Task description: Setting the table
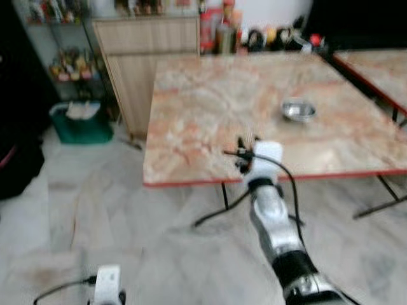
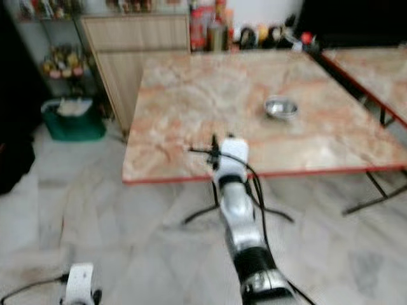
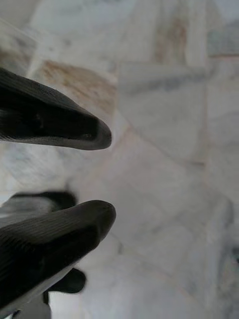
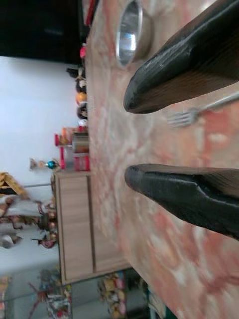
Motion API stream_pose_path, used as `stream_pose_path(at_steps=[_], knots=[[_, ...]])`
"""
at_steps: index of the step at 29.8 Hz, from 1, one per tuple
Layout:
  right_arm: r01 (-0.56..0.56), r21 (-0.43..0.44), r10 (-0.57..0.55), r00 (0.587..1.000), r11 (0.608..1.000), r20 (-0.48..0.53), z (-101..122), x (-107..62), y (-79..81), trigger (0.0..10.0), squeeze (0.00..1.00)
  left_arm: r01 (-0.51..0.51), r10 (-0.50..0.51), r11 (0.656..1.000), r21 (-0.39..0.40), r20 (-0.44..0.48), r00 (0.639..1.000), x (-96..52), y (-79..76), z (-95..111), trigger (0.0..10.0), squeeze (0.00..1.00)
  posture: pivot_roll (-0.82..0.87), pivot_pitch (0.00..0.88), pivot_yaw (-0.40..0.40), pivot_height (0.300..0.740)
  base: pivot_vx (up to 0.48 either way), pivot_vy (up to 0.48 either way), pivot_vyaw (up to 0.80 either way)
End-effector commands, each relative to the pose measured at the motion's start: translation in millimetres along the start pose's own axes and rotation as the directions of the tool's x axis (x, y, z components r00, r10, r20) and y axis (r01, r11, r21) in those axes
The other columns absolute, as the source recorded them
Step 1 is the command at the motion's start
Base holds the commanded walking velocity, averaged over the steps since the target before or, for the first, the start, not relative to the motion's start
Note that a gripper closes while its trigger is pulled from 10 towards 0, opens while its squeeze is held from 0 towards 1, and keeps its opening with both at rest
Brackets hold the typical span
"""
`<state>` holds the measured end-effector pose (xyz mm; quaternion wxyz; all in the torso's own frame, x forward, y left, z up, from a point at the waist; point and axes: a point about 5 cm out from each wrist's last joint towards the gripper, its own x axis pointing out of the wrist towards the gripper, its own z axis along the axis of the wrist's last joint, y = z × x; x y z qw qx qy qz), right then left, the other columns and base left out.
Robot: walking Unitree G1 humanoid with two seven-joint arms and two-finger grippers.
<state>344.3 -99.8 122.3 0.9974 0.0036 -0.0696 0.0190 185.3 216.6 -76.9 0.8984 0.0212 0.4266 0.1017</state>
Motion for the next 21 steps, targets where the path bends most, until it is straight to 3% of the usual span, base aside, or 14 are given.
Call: stream_pose_path(at_steps=[1,10,21], knots=[[-0.005,0.022,0.005,1.0,1.0,0.002,3.2,1.4,6.9,10.0,0.0,-0.014,0.014,1.0,0.012,-0.009,1.0,-0.6,6.4,-2.9,10.0,0.0,0.01,0.0,-0.008,0.74,0.345,0.0,0.0],[0.039,0.032,-0.039,0.999,0.999,-0.014,0.1,-0.1,-0.9,10.0,0.0,-0.015,0.015,1.0,0.007,-0.01,1.0,-0.6,5.9,-2.8,10.0,0.0,0.01,0.0,-0.008,0.74,0.33,0.0,0.0],[0.054,0.01,-0.054,0.997,0.998,-0.047,-4.8,-1.1,-5.5,10.0,0.0,-0.007,0.007,1.0,0.014,-0.021,1.0,-0.8,4.0,-4.5,10.0,0.0,0.0,0.0,-0.009,0.74,0.0,0.0,0.0]])
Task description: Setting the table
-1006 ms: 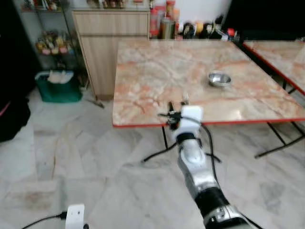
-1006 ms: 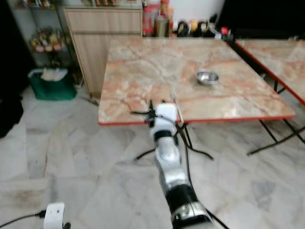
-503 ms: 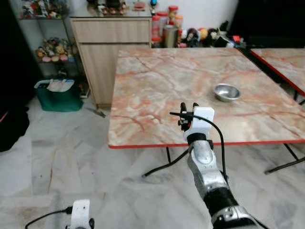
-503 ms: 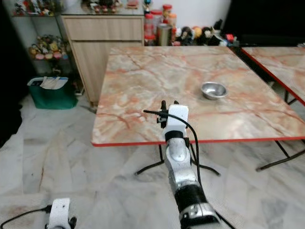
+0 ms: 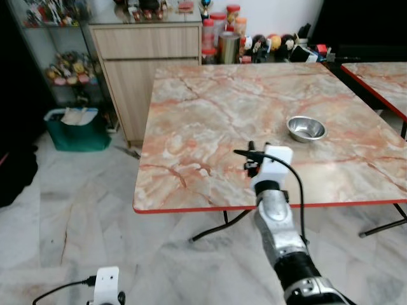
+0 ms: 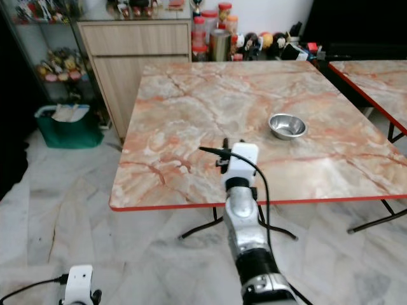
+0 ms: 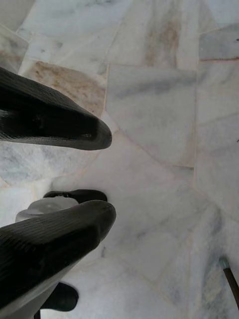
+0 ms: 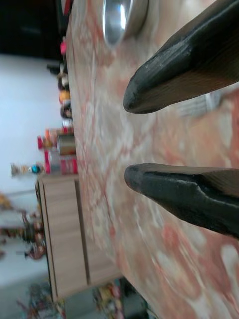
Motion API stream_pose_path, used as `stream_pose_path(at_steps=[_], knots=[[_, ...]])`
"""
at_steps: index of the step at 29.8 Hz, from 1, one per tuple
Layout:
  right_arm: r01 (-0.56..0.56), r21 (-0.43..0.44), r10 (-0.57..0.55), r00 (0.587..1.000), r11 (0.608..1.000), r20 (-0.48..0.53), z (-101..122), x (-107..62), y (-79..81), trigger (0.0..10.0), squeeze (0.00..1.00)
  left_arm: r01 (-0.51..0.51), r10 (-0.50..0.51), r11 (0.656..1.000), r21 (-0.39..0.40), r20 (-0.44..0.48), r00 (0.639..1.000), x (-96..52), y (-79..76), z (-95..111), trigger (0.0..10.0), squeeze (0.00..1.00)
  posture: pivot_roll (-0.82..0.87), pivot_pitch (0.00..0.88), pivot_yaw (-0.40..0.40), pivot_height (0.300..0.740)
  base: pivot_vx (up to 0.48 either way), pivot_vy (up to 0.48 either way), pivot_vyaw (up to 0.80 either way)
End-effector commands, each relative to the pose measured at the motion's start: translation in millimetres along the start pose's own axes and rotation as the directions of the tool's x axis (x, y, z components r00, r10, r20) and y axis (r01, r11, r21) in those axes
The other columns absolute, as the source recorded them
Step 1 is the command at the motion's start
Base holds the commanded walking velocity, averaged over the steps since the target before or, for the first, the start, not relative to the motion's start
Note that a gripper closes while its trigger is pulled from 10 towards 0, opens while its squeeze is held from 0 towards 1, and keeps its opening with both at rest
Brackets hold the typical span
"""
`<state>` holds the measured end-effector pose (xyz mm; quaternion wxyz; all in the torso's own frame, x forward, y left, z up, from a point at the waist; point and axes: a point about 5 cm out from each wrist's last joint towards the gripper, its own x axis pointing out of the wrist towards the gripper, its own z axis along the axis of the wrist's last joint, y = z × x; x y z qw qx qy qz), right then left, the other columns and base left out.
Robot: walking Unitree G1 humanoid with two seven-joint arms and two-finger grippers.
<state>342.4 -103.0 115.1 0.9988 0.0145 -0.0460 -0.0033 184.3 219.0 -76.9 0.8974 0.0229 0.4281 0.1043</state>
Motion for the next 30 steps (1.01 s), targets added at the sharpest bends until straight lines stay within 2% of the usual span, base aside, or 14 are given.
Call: stream_pose_path(at_steps=[1,11,30], knots=[[0.01,-0.007,-0.01,1.0,1.0,-0.003,1.7,2.2,-2.9,10.0,0.0,-0.001,0.002,1.0,0.011,-0.019,1.0,-0.7,1.2,-4.3,10.0,0.0,0.0,0.0,-0.013,0.74,0.0,0.0,0.0],[0.016,-0.011,-0.016,1.0,1.0,-0.012,2.4,4.5,-5.8,10.0,0.0,-0.011,0.011,1.0,0.011,-0.025,1.0,-1.5,0.7,-7.4,10.0,0.0,0.0,0.0,-0.018,0.74,0.0,0.0,0.0],[-0.007,-0.007,0.007,1.0,1.0,-0.018,2.3,5.0,0.4,10.0,0.0,-0.013,0.013,1.0,0.01,-0.019,1.0,-1.3,1.5,-6.1,10.0,0.0,0.01,0.0,-0.021,0.74,0.292,0.0,0.0]])
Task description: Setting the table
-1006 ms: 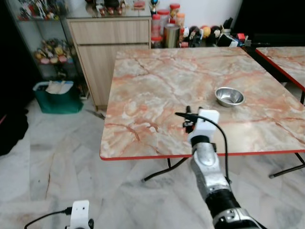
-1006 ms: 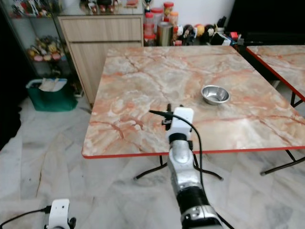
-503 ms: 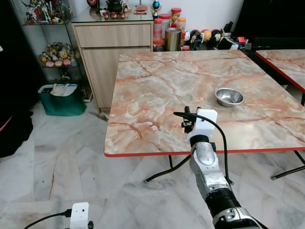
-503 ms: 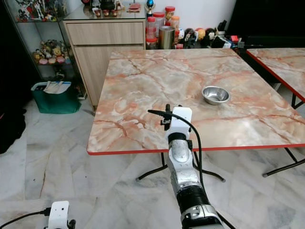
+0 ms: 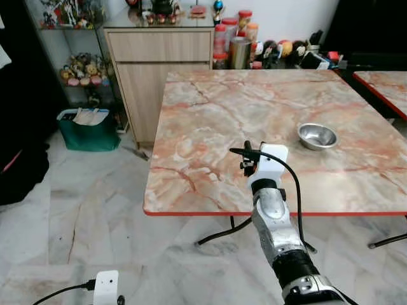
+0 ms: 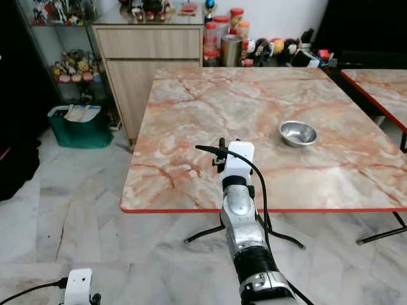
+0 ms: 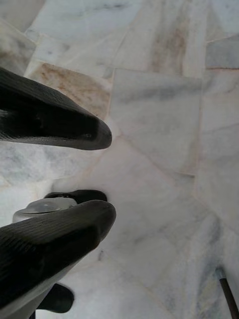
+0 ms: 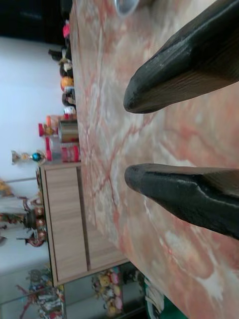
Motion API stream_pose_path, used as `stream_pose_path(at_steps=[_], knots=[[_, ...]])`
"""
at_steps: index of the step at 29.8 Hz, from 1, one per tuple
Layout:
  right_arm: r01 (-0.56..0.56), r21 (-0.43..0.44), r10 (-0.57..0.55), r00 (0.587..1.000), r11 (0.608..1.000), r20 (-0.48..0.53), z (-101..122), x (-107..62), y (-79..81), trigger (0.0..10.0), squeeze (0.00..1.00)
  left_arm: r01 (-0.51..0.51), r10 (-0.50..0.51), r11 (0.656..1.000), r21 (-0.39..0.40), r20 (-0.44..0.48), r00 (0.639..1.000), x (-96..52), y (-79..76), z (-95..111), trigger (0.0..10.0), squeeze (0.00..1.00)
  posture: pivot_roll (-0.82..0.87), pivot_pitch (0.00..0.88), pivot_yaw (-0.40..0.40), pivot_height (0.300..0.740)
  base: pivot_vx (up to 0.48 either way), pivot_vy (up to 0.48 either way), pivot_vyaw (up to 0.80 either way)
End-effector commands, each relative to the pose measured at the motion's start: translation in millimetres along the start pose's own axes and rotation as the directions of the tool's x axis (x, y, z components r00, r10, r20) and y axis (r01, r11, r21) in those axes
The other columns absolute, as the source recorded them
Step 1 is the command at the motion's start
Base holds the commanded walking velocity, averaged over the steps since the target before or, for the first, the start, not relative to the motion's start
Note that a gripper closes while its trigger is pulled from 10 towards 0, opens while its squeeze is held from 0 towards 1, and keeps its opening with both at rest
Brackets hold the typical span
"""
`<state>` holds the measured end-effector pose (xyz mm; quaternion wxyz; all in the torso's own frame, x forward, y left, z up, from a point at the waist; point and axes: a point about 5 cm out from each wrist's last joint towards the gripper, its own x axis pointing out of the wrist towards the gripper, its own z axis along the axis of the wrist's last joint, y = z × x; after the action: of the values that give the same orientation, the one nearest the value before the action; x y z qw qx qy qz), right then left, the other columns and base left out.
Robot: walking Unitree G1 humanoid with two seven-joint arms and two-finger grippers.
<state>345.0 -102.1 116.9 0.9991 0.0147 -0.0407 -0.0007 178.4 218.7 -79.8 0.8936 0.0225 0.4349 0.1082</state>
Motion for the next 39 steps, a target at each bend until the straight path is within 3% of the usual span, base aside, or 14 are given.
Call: stream_pose_path(at_steps=[1,9,23,31,34,36,39], knots=[[-0.002,-0.008,0.001,1.0,1.0,-0.007,0.8,2.2,-0.6,10.0,0.0,-0.006,0.006,1.0,0.012,-0.003,1.0,0.2,1.3,0.4,10.0,0.0,0.01,0.0,-0.021,0.74,0.315,0.0,0.0],[0.005,-0.01,-0.005,1.0,1.0,-0.014,-0.7,1.3,-2.5,10.0,0.0,-0.008,0.008,1.0,0.011,-0.004,1.0,0.2,1.3,0.3,10.0,0.0,0.01,0.0,-0.022,0.74,0.313,0.0,0.0],[0.019,-0.032,-0.021,0.999,0.999,-0.045,-6.5,-1.2,-6.8,10.0,0.0,-0.012,0.012,1.0,0.016,-0.001,1.0,-0.1,2.1,-0.5,10.0,0.0,0.01,0.0,-0.021,0.74,0.0,0.0,0.0],[0.054,-0.089,-0.064,0.992,0.995,-0.109,-18.0,-1.7,-29.9,10.0,0.0,-0.009,0.009,1.0,0.018,-0.01,1.0,-0.1,1.9,-1.5,10.0,0.0,0.0,0.0,-0.02,0.74,0.0,0.0,0.0],[0.055,-0.093,-0.066,0.991,0.994,-0.115,-18.5,-1.4,-31.3,10.0,0.0,-0.009,0.009,1.0,0.019,-0.011,1.0,-0.1,1.9,-1.6,10.0,0.0,0.0,0.0,-0.02,0.74,0.0,0.0,0.0],[0.019,-0.125,-0.044,0.979,0.992,-0.2,-27.9,0.5,-43.5,10.0,0.0,-0.005,0.005,1.0,0.024,-0.013,1.0,-0.2,1.5,-1.8,10.0,0.0,0.0,0.0,-0.019,0.74,0.0,0.0,0.0],[-0.008,-0.139,-0.026,0.97,0.99,-0.24,-34.3,-0.6,-50.0,10.0,0.0,-0.003,0.003,1.0,0.025,-0.013,1.0,-0.2,1.1,-1.9,10.0,0.0,0.0,0.0,-0.019,0.74,0.0,0.0,0.0]])
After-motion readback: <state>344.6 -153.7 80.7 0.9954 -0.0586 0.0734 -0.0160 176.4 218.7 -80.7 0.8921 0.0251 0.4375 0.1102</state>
